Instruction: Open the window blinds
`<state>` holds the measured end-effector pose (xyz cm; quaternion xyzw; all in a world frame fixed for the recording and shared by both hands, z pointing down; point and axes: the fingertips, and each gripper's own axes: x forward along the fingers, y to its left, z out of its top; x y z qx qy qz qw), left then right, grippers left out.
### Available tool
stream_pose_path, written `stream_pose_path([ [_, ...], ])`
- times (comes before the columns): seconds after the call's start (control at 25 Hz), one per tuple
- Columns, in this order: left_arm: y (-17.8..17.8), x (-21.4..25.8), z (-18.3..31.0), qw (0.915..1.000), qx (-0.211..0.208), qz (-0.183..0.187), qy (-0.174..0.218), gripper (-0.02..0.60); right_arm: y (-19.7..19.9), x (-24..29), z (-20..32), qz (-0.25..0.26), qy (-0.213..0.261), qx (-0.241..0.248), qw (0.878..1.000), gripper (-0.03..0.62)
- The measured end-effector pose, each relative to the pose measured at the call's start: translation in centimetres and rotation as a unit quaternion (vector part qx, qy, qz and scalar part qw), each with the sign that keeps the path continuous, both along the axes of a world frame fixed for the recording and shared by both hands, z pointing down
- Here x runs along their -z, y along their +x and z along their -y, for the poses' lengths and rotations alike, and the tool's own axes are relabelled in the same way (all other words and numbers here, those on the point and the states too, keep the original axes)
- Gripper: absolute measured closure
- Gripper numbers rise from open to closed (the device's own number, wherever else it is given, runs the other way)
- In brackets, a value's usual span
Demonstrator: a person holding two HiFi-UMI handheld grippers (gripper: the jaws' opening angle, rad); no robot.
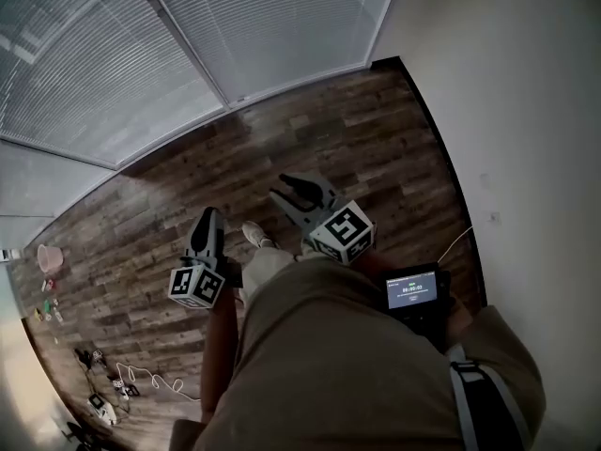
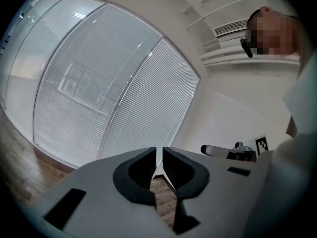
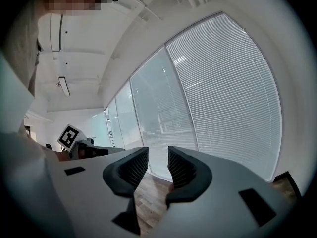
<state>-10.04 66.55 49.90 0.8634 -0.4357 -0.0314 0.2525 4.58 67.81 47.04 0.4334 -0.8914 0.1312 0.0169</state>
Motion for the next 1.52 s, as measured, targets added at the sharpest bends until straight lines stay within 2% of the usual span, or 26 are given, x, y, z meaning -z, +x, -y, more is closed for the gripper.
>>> stream_pose_path([
  [0.24, -0.1, -1.5, 0.3, 1.0, 0.004, -0.002, -0.001, 0.528, 0.0, -1.5, 0.0, -0.015, -0.01, -0.001, 1.0, 0.482],
  [0.44, 0.4, -2.2, 0.8, 0.9997, -0.003, -0.022, -0.013, 0.528, 0.2, -2.2, 0.2, -0.016, -0.019, -0.013, 1.0, 0.482],
  [0.76, -0.8, -1.7, 3.0, 0.9994, -0.034, -0.004, 0.0, 0.528, -1.4, -1.7, 2.1, -0.016, -0.015, -0.023, 0.999, 0.482],
  [0.96, -8.5, -1.6, 9.9, 0.9988, -0.046, -0.01, -0.01, 0.528, -9.7, -1.0, 8.9, -0.041, -0.021, -0.02, 0.999, 0.482],
  [1.16, -12.0, -1.4, 14.4, 0.9984, -0.054, -0.013, -0.006, 0.528, -13.3, -0.8, 13.3, -0.045, -0.017, -0.024, 0.999, 0.482],
  [1.32, -14.6, -0.9, 17.7, 0.9976, -0.057, -0.038, -0.005, 0.528, -16.4, -0.5, 16.9, -0.063, -0.006, -0.014, 0.998, 0.482],
  [1.52, -17.8, -0.7, 21.6, 0.9976, -0.061, -0.032, 0.004, 0.528, -20.4, -0.7, 21.0, -0.067, 0.003, -0.001, 0.998, 0.482],
])
